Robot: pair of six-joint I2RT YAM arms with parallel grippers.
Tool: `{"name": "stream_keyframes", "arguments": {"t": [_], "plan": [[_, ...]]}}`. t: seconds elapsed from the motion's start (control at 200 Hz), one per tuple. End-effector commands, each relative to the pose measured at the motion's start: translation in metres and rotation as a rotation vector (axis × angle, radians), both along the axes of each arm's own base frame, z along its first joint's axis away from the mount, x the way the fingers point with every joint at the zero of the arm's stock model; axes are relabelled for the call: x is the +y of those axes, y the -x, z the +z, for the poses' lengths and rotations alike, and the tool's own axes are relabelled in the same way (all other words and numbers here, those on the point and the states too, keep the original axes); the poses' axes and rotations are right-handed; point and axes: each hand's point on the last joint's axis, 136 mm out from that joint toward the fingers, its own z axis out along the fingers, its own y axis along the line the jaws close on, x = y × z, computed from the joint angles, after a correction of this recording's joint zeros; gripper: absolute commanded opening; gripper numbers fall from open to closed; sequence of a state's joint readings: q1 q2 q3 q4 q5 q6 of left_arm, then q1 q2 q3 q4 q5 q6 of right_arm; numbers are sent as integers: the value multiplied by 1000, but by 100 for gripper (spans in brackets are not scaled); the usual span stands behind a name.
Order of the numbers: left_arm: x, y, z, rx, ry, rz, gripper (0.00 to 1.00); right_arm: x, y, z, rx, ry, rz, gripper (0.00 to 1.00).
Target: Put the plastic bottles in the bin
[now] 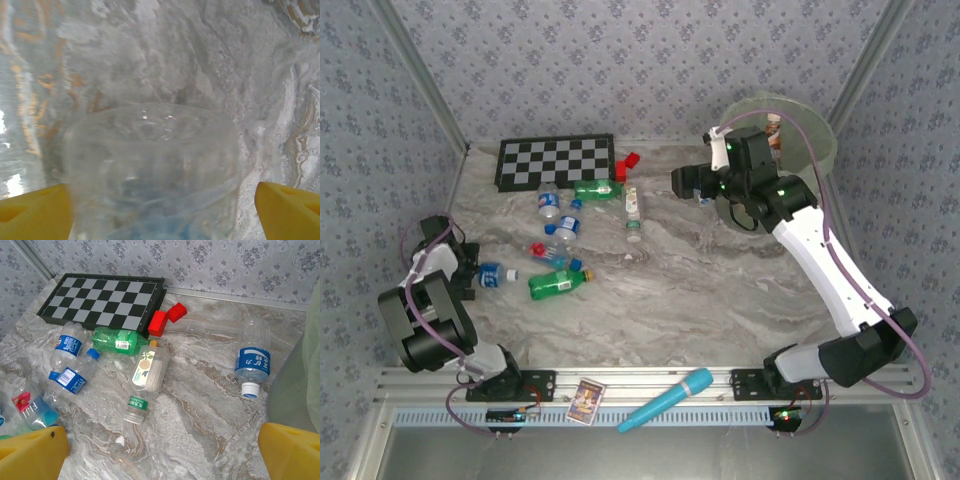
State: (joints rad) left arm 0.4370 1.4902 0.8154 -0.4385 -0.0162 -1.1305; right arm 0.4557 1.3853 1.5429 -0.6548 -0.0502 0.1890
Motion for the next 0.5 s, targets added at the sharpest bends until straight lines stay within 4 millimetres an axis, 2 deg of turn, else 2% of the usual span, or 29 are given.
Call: {"name": "stream_keyframes", "arguments": {"t": [0.0,0.165,0.265,0.365,0.495], "plan": [[-3,-13,-4,-36,32,-45,83,3,-3,13,-24,-11,18,99],[-4,-12,1,-51,31,-44,62,2,0,14,-22,-11,19,99],[-6,-11,8,-70,27,-54,61,4,0,11,-10,-22,16,99],[-11,-12,18,-101,35,-63,52,6,1,10,-5,-32,21,99],[-18,-9,36,-155,42,-65,55,14,1,14,-4,-57,41,99]]}}
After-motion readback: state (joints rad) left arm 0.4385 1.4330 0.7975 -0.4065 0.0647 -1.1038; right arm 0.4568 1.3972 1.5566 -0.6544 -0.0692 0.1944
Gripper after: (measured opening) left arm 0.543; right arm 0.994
